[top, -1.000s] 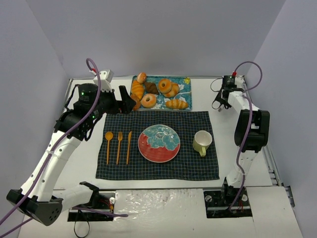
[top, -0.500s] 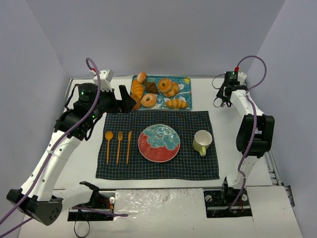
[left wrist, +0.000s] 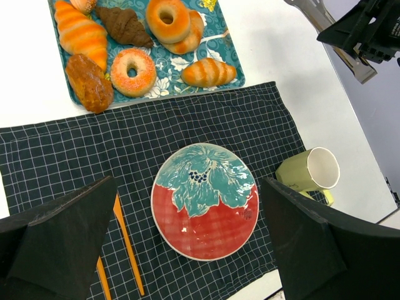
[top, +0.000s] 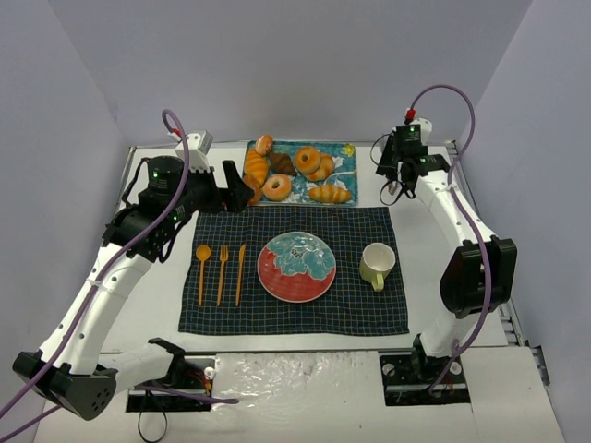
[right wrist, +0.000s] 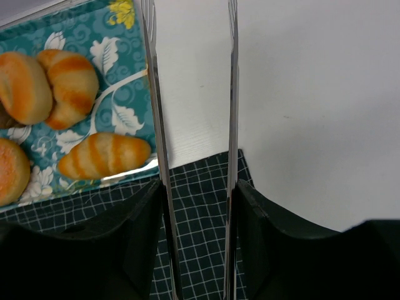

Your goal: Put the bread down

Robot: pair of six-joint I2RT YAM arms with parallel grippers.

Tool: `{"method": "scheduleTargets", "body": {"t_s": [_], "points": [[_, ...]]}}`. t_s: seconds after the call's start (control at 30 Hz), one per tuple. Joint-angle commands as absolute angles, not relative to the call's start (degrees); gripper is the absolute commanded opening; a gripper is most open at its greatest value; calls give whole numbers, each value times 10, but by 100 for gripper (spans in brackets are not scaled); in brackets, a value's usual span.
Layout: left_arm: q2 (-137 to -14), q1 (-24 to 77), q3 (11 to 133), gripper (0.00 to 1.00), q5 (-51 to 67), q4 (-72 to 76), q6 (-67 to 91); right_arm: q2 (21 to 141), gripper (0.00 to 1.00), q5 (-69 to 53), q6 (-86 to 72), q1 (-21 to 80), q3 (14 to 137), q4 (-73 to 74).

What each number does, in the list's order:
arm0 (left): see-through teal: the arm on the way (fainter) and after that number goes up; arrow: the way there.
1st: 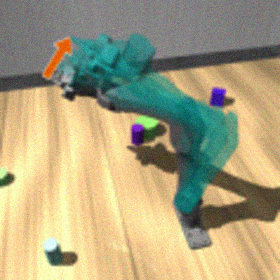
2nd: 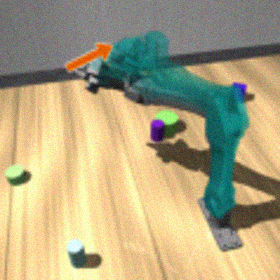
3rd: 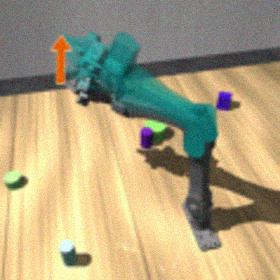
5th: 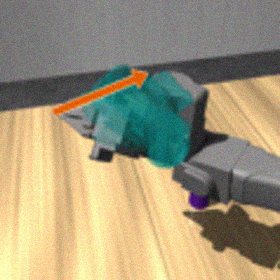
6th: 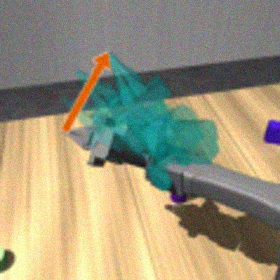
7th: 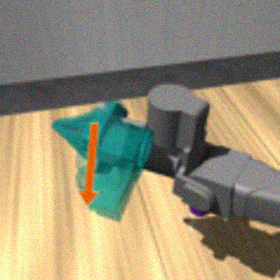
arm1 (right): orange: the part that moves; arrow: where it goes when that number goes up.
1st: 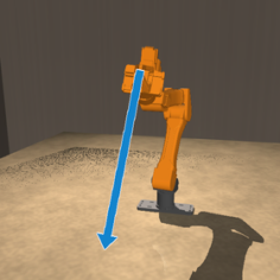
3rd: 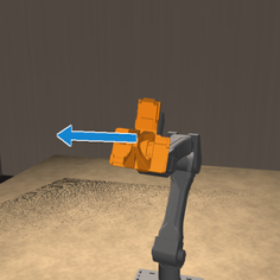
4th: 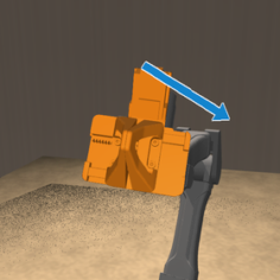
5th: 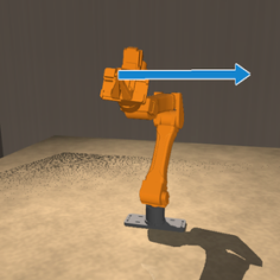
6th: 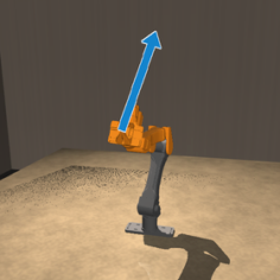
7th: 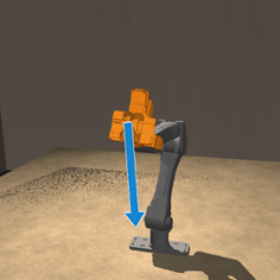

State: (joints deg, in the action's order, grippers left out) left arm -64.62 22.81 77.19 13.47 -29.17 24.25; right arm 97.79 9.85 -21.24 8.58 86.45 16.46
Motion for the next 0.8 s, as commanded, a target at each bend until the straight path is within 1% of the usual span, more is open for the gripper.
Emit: {"method": "scheduleTargets", "body": {"t_s": [0.0,0.33,0.53,0.77], "points": [[-633,226,782,97,135,-253,244,925,44,70,-206,104,890,177],[-633,226,781,97,134,-250,249,879,43,-29,-189,127,892,216],[-631,227,783,97,132,-252,247,867,43,-59,-190,133,883,217],[-631,227,778,97,131,-252,248,862,43,-71,-187,164,866,218]]}}
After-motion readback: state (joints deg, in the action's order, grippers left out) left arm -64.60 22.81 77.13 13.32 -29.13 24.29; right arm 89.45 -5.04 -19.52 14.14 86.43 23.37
